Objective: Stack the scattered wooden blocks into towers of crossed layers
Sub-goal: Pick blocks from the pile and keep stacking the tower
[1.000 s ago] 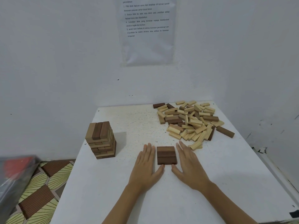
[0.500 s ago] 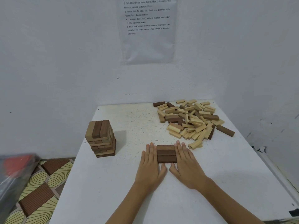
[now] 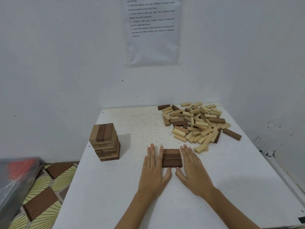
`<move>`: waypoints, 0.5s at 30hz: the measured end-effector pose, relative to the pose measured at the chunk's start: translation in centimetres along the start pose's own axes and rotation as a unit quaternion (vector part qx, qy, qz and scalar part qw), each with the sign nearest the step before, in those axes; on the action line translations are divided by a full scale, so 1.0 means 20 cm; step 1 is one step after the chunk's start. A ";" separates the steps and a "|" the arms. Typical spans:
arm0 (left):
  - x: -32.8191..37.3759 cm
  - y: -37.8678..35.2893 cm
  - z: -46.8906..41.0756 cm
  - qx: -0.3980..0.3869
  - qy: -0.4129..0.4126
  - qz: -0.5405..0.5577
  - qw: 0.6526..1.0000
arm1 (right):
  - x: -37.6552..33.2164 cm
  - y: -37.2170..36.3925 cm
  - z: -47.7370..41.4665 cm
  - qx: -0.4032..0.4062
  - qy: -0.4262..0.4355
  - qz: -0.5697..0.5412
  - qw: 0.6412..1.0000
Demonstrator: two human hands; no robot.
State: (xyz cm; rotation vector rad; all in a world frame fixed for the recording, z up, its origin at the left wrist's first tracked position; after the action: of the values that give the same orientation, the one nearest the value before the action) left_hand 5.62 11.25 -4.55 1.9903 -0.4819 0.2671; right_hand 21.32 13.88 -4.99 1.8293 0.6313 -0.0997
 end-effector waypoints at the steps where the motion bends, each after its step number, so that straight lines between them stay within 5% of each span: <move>1: 0.01 0.01 0.00 0.004 -0.004 0.010 1.000 | -0.01 0.01 0.00 0.011 -0.004 -0.026 1.000; 8: 0.00 0.01 -0.01 0.025 -0.030 0.022 0.999 | -0.01 0.02 0.00 0.030 0.021 -0.033 0.999; 15: -0.04 0.01 -0.07 -0.067 -0.030 0.093 0.993 | -0.02 0.03 -0.03 0.009 0.034 -0.033 0.999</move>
State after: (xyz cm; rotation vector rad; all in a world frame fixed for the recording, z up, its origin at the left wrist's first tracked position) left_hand 4.88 12.61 -3.95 1.8293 -0.7084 0.2839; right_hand 21.10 14.22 -4.11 1.8361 0.7408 -0.0889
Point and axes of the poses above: each hand's wrist, its own z-axis away from the middle knuckle, its own y-axis out of the back of the hand, x = y × z, the point moved 4 cm from there along -z, towards the middle knuckle, and after that the axes turned 12 degrees about x, right-handed, at the moved point
